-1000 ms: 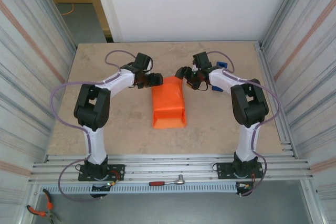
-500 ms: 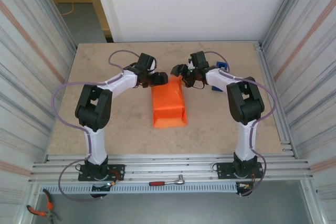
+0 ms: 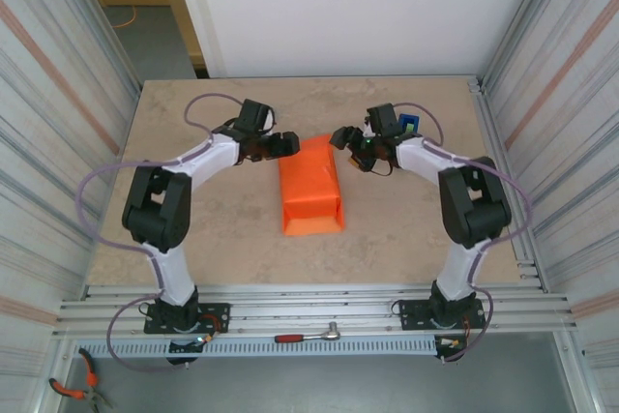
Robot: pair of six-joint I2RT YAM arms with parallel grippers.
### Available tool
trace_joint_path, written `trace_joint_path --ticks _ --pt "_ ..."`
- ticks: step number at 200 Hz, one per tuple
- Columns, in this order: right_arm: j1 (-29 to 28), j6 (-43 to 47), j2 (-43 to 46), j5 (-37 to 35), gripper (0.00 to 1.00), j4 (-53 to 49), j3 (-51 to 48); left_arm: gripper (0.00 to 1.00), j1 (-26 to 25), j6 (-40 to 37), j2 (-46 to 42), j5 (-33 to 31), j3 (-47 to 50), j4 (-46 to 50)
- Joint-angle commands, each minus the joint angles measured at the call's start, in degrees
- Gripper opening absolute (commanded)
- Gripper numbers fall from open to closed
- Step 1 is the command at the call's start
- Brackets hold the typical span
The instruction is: Wrap the gift box in paper
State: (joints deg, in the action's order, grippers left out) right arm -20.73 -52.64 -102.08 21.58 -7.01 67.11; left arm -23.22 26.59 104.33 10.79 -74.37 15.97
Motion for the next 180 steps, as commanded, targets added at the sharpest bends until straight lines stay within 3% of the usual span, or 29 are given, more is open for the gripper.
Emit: trace_joint_path --ticks 1,55,94,132,180 --pt "-1.7 4.7 9.0 -6.2 0.79 -4.2 -4.6 0.83 0.1 -2.7 -7.6 -1.2 5.3 -1.3" --pt "-12.9 7.2 22.6 -19.9 0.85 -9.5 -18.5 0.85 -3.5 -1.7 -24.9 -5.7 26.1 -4.5" --pt "-22.4 3.5 22.9 -27.6 0.85 -9.8 -23.8 0.87 -12.4 3.7 -33.5 -13.8 38.3 -7.3" --pt "-24.7 1.2 16.2 -27.8 0.85 -7.1 -22.2 0.87 -20.4 6.6 -31.4 -20.1 40.9 -10.6" --pt "-25.0 0.5 12.0 -29.4 0.84 -6.5 -19.3 0.87 -22.3 4.6 -23.8 -23.9 36.1 -10.2"
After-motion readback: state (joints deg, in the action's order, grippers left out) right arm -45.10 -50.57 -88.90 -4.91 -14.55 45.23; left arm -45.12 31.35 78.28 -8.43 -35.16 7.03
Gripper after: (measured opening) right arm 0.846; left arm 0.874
